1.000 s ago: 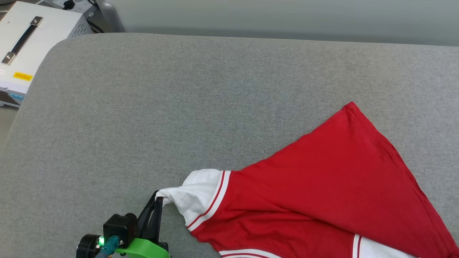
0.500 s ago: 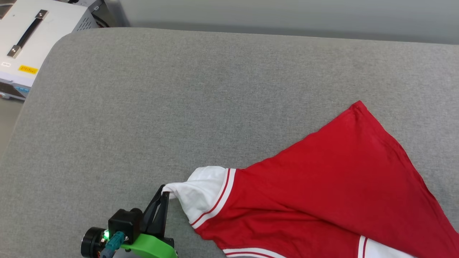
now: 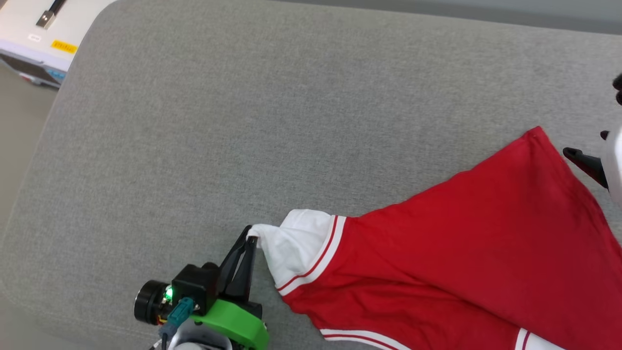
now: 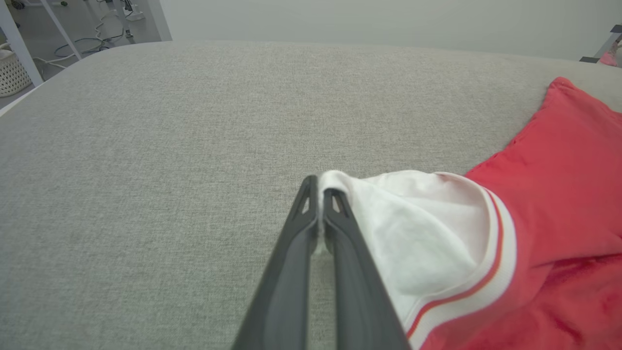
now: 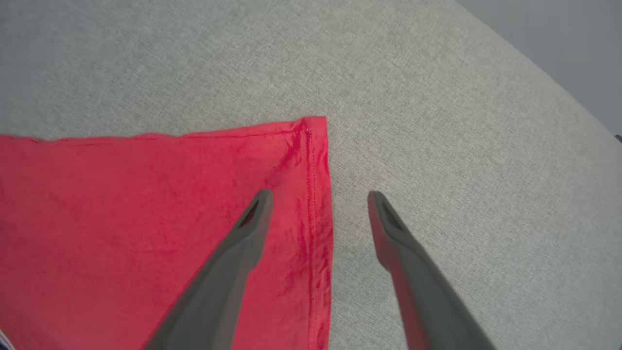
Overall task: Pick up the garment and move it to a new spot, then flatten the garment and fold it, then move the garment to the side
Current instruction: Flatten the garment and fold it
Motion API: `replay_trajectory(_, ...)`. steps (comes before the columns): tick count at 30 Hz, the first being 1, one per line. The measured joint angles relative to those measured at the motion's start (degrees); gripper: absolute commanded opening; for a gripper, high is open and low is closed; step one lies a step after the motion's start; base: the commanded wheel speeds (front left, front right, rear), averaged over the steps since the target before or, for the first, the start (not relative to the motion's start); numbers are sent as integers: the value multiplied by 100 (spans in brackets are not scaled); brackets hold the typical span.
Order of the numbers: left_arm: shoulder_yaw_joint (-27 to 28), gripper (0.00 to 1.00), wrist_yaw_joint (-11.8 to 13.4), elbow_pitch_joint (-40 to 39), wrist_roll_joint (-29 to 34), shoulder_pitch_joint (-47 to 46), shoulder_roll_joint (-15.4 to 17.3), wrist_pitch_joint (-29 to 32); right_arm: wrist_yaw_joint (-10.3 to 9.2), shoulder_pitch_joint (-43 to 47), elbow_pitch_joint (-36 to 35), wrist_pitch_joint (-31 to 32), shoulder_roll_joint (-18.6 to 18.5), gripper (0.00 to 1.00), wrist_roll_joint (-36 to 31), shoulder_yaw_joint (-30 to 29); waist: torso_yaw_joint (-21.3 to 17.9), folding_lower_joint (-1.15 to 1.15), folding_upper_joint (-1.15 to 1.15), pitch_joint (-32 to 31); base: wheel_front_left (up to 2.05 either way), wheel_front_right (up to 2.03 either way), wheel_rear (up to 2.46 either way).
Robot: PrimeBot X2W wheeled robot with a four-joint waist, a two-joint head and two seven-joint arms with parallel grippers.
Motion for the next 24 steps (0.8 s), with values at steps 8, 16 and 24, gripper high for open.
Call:
replay_trajectory(8,-125,0,5,1,15,-235,-144,-57,0,-1051,1338,101,223,100,-194,950,252,0,0,411,0,0,0)
replay_trajectory(16,-152,0,-23,180,14,-381,-193,-129,-3,-1176,2087,-298,196,100,-166,1761,387,0,0,670,0,0,0)
replay_trajectory(24,-92,0,-37,321,5,-398,-158,-178,-5,-1276,2310,-978,149,0,345,2060,273,0,0,560,0,0,0)
